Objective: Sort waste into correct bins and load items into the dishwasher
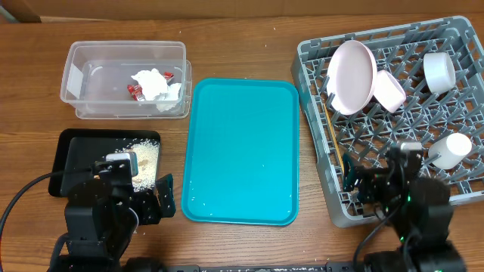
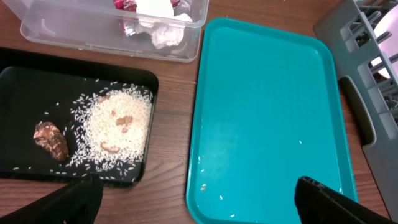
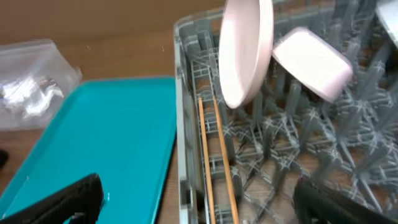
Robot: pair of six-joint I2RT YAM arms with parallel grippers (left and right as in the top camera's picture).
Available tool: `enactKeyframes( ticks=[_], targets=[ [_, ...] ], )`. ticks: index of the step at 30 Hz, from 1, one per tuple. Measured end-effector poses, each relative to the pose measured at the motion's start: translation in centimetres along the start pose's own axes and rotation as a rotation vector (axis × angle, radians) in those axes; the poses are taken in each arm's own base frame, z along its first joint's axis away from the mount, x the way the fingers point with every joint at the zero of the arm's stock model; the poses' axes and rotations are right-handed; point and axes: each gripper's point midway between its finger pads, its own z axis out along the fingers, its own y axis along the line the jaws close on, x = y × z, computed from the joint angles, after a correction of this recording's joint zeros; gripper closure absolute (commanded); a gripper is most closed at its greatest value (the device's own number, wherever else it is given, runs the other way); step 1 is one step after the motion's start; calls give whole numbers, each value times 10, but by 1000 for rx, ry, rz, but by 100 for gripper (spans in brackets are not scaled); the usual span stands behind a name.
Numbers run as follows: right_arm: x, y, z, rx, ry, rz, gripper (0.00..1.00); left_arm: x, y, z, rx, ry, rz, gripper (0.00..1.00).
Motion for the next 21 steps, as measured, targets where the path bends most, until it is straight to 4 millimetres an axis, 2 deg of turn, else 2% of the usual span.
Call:
enactKeyframes(
  ticks=[3, 8, 15, 21],
  targets=[
    [-11, 2, 2, -38, -185, -16, 0, 0, 0, 0, 0, 0, 0, 0],
    [-20, 5, 0, -82, -394, -34, 0, 0, 0, 0, 0, 0, 0, 0],
    [-13, 3, 4, -104, -506, -43, 0, 0, 0, 0, 0, 0, 0, 0],
    [-26, 3, -8, -114, -662, -48, 0, 0, 0, 0, 0, 0, 0, 0]
  ],
)
